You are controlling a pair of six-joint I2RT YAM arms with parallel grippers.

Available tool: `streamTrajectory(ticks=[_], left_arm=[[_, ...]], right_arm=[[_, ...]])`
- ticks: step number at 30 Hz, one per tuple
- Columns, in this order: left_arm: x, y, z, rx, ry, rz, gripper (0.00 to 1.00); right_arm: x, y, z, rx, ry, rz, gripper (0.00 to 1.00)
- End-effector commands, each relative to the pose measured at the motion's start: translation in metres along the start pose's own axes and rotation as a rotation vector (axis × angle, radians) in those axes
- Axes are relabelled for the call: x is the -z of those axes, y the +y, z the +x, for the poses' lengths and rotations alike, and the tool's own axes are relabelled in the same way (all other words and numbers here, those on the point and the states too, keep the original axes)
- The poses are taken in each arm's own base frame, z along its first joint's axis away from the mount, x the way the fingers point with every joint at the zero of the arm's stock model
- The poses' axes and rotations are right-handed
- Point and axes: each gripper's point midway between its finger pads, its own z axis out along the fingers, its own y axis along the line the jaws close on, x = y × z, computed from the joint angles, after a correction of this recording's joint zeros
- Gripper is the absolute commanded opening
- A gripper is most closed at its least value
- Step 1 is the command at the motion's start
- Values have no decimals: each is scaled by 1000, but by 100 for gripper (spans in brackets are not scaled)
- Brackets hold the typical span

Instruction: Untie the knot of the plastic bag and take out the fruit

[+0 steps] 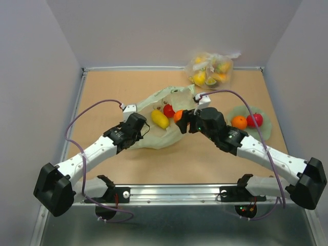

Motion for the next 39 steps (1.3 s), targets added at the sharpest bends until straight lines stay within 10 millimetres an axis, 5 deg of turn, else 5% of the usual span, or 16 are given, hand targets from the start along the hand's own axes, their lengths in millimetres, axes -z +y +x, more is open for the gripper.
streamTrajectory(ticks=[1,10,18,26,29,30,32,36,39], left_arm=[[-2,3,-24,-19,-78,-19,0],[1,1,-30,-14,-94,30,0],[13,-4,-34,-9,-107,90,0],[21,-10,-36,-8,-110,144,0],[25,-13,-38,-5,-113,167,0],[25,-13,-36,-10,-110,168,0],[25,-14,-36,-12,-110,173,0],[25,-15,-35,-19,-105,186,0],[26,-18,-36,-22,-103,196,0]], right_arm=[[32,-88,29,-120,73,356,0],[96,-224,36,-273,67,802,0],[143,-299,66,-448,94,1059,0],[147,-317,102,-614,167,1089,17],[142,-313,114,-644,194,1069,44],[142,-312,114,-646,196,1064,64],[142,-311,111,-648,181,1057,86],[146,-313,102,-626,156,1068,100],[149,-311,94,-604,139,1056,100]])
